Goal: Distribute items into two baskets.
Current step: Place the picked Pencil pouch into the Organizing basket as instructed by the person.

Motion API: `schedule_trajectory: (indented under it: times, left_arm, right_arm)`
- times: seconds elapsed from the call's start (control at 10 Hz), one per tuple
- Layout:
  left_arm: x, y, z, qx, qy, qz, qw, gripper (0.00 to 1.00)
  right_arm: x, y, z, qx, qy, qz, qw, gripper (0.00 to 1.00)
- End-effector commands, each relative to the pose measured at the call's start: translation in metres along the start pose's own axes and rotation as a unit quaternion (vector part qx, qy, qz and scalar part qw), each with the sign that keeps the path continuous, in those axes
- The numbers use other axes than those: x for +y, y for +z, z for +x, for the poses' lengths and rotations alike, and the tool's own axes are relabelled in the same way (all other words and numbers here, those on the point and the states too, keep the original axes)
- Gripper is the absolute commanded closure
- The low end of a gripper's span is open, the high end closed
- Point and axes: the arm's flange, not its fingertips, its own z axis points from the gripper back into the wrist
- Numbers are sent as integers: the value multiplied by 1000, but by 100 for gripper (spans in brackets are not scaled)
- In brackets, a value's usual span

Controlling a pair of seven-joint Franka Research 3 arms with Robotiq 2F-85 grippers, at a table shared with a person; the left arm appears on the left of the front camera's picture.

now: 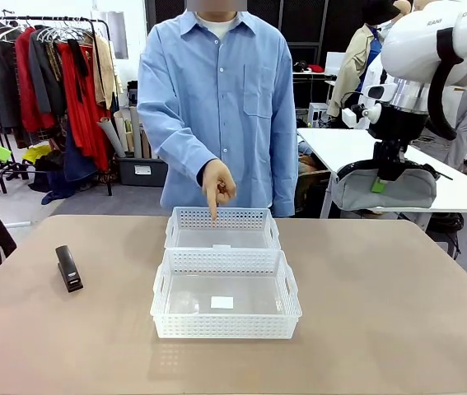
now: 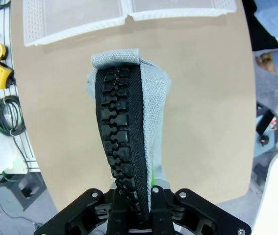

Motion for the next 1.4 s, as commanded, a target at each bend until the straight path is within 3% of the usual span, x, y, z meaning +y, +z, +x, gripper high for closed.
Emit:
schedule_trajectory:
  times: [0.0, 0.5, 1.3]
  left_arm:
    - [0, 1, 1, -4, -2, -5, 1000, 0]
    - [0, 1, 1, -4, -2, -5, 1000, 0]
    - [0, 1, 1, -4, -2, -5, 1000, 0]
  right_arm:
    - [18, 0, 8, 10, -5, -5, 1000, 100]
    - [76, -7, 37, 29, 7, -22, 999, 100]
    - [130, -38, 73, -9, 6, -22, 1000, 100]
